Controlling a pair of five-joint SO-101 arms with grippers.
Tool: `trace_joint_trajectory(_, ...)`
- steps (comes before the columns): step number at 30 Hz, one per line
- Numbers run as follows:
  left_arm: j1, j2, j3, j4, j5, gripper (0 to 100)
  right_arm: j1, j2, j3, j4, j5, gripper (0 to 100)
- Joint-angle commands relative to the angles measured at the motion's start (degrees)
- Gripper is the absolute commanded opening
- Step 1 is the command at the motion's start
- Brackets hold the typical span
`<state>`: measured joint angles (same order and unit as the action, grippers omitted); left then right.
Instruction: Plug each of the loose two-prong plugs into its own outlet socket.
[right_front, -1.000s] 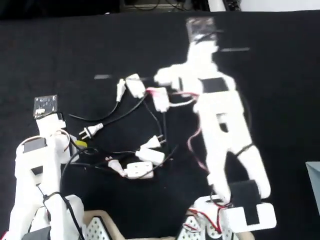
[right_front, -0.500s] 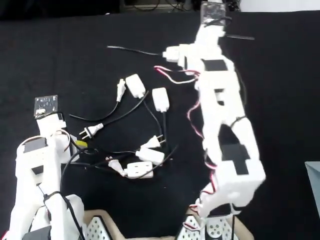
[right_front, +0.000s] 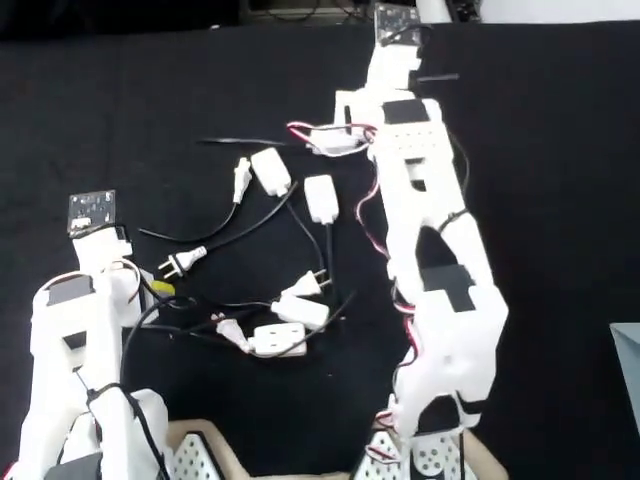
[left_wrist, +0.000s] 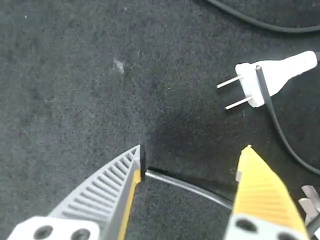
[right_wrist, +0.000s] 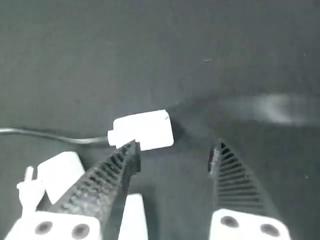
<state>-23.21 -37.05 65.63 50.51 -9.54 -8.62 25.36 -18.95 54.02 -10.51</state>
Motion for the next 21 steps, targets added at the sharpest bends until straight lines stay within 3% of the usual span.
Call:
trace_joint_trajectory(1, -0.1, -0.8, -0.2, -0.8, -0.5, 30, -1.7, -0.7, -4.8, 2.9, -0.9, 23.4)
trace_joint_trajectory(13, -0.2, -0.9, -0.2, -0.8, -0.5, 30, -6.5, -7.7, -9.2, 25.3, -0.8, 23.4)
trace_joint_trajectory(21, -0.2, -0.9, -0.2, -0.8, -0.5, 30, -10.7, -19.5, 5.7, 30.5, -0.8, 23.3)
